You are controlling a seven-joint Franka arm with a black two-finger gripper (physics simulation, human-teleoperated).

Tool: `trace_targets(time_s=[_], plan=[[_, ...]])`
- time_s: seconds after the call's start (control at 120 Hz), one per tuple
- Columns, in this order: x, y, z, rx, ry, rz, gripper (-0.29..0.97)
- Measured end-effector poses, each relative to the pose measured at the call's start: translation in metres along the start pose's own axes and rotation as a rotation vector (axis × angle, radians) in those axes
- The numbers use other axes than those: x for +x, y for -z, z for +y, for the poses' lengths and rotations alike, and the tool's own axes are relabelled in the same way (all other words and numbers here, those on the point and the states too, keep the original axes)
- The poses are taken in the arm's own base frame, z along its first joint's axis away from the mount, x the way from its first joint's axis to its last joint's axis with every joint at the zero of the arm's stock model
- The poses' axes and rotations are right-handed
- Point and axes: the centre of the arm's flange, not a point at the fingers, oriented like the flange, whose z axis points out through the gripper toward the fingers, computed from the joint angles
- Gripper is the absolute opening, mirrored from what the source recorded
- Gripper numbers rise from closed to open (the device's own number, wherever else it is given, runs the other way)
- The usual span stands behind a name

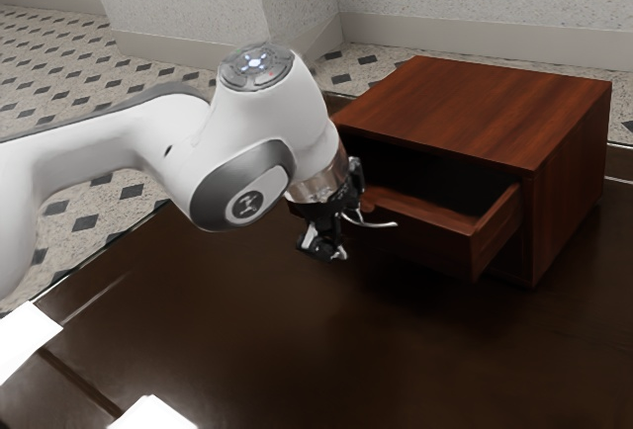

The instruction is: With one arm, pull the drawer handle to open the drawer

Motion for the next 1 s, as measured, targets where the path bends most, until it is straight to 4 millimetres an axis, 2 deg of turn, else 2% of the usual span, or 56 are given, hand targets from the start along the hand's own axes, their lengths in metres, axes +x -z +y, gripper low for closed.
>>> trace_targets(time_s=[0.45,1.0], plan=[[0.012,0.021,-0.038,-0.005,0.011,0.014,0.32],[0.016,0.028,-0.043,-0.011,0.029,0.018,0.33]])
